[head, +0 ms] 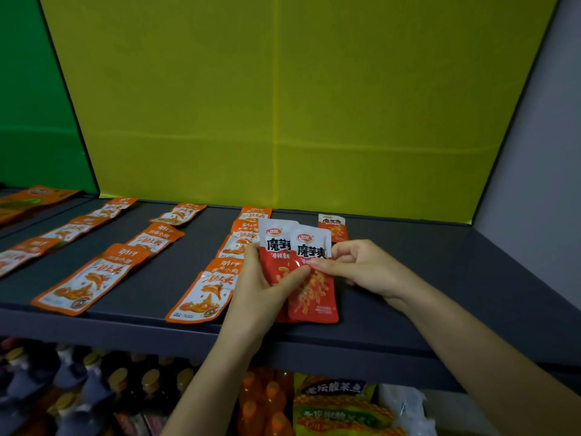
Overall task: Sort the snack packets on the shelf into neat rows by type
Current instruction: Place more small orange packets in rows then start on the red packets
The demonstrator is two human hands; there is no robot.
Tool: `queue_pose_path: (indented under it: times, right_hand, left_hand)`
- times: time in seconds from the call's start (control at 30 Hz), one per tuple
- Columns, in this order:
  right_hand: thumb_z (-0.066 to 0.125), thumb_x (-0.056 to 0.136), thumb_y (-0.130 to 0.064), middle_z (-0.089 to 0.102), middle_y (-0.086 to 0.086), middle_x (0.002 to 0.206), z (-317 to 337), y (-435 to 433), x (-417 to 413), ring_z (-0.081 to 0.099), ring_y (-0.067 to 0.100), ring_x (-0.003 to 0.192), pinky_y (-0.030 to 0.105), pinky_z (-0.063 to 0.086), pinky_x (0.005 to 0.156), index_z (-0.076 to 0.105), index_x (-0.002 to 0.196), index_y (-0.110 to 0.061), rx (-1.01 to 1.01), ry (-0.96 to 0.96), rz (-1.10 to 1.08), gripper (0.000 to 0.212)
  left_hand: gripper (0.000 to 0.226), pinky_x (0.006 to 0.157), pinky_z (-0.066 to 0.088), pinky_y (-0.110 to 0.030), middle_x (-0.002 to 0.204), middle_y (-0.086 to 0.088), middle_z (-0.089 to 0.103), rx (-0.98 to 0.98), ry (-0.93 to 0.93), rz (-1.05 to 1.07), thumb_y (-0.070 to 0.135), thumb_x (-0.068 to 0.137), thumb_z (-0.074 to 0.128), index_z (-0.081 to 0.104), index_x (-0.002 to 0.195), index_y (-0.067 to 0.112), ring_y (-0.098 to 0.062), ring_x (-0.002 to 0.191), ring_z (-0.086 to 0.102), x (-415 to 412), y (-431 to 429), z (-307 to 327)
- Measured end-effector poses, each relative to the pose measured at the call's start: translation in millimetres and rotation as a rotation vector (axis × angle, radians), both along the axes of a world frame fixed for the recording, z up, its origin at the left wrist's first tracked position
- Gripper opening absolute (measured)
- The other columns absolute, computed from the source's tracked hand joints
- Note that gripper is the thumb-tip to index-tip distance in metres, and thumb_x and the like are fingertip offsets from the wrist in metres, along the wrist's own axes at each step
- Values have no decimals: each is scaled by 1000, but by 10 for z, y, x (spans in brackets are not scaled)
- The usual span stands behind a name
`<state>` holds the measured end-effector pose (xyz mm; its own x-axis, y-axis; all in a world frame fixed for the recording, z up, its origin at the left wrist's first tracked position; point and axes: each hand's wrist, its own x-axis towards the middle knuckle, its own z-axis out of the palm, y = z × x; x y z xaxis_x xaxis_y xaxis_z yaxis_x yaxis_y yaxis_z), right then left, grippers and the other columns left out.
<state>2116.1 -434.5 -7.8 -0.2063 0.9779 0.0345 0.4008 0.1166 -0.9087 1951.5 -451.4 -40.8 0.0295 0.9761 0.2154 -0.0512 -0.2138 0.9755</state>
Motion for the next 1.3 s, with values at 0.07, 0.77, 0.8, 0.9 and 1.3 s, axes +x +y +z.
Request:
queue_pose_path:
  times: [0.07,0.77,0.8,0.9,1.3]
  right_hand:
    - [68,82,-20,65,-11,49,12,34,59,49,-7,40,7,32,43,63,71,-18,-3,55,-18,12]
    - [70,72,-52,71,3,109,-204,579,256,60,22,110,32,45,86,71,101,-21,171,-532,-474,42]
    - [69,73,-53,70,3,111,-203,573,253,59,23,110,31,45,83,71,102,-20,183,-556,-484,44]
    - [67,74,-56,68,5,113,-217,542,256,58,24,110,31,43,80,69,105,-18,207,-623,-498,49]
    - [53,76,-65,63,-4,59,-74,-117,-82,58,13,61,37,49,68,53,57,-21,319,-281,-250,49]
  left_hand:
    - [34,77,57,-29,106,0,68,1,-19,23,23,86,63,48,116,20,-12,92,68,-4,-18,2]
    - [31,83,53,-34,106,6,65,17,41,121,26,89,58,45,117,25,-11,94,64,-1,-96,17]
    - [32,82,54,-33,106,6,65,14,46,122,26,89,58,45,118,24,-11,94,64,1,-97,18]
    - [33,79,54,-31,104,6,65,10,44,117,26,89,58,46,119,22,-11,93,65,0,-96,22]
    - [45,67,55,-16,99,6,63,61,86,16,14,76,73,44,111,21,-5,84,64,119,-126,35]
